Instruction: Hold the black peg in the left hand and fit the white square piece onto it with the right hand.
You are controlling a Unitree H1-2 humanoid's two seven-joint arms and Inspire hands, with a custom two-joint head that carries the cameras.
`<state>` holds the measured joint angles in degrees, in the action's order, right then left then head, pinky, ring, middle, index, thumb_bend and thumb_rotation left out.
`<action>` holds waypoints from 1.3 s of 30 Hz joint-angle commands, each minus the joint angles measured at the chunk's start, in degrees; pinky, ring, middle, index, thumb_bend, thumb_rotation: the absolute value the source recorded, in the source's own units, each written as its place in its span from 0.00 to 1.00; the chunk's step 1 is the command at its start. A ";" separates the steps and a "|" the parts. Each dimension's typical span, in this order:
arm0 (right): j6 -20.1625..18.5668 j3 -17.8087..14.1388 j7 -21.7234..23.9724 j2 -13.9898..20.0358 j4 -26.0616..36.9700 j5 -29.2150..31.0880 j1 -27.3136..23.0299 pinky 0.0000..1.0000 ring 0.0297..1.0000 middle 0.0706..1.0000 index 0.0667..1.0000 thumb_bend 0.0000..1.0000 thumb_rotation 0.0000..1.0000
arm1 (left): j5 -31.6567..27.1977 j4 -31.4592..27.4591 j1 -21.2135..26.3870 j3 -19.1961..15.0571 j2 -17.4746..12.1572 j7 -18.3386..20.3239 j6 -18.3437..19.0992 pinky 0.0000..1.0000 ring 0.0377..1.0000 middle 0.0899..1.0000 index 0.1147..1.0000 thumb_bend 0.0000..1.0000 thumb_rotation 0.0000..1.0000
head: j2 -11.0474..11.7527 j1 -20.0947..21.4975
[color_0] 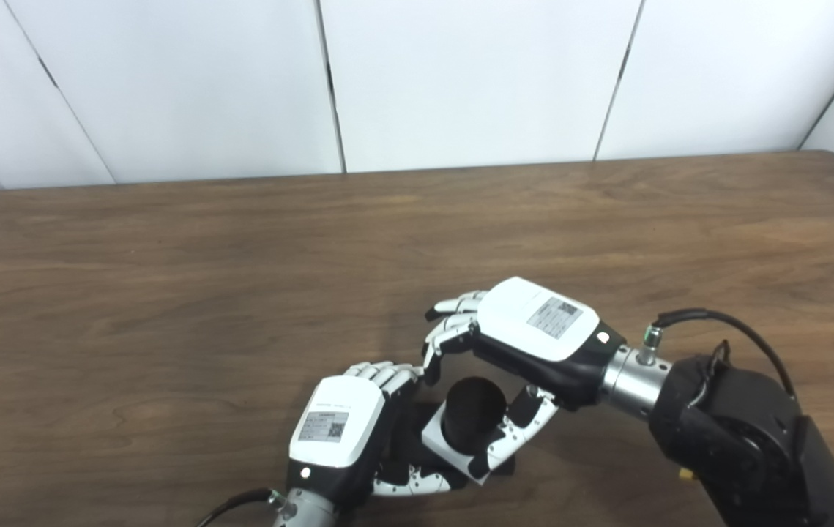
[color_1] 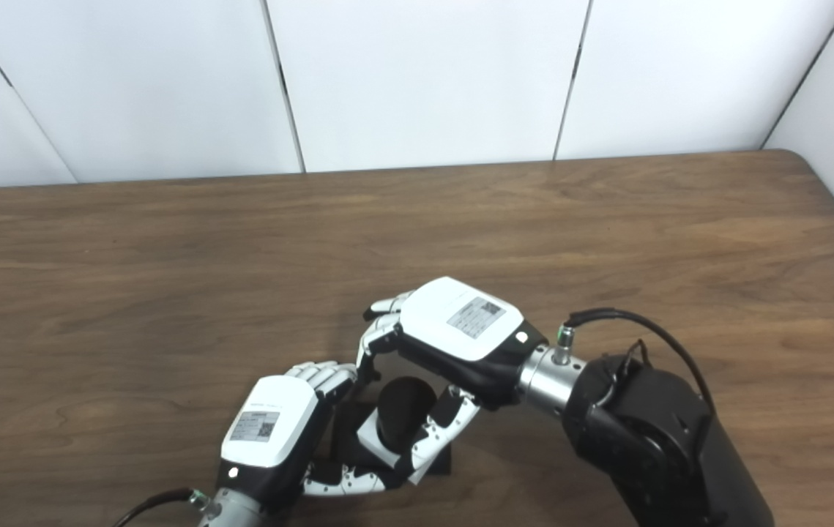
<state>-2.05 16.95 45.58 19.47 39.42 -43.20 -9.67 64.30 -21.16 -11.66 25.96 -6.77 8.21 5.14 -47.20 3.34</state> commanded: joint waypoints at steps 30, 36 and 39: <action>-17.77 -14.52 -6.57 -0.73 1.43 15.14 1.68 0.78 0.88 0.85 0.81 0.65 0.79 | -45.96 -10.17 -4.63 -23.00 3.24 -7.88 -2.84 0.86 0.87 0.86 0.89 0.97 0.68 | 1.16 -0.64; -20.22 -21.39 -15.55 -5.84 -0.05 22.94 10.91 0.86 0.93 0.96 0.96 0.47 1.00 | -66.05 -8.21 -6.55 -28.02 5.02 -9.14 -0.63 0.93 0.92 0.92 0.92 0.84 0.91 | 1.92 -0.21; -19.63 -25.11 -20.70 -10.53 -0.87 30.33 15.67 0.96 0.98 0.98 0.96 0.43 1.00 | -70.85 -7.85 -8.08 -28.33 5.04 -9.64 -0.60 0.94 0.95 0.96 0.97 0.77 0.97 | 2.10 0.47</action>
<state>-22.85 -6.79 27.73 10.10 37.42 -16.83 6.22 -4.60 -28.21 -17.23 -2.33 -6.44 -1.04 5.62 -45.09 3.77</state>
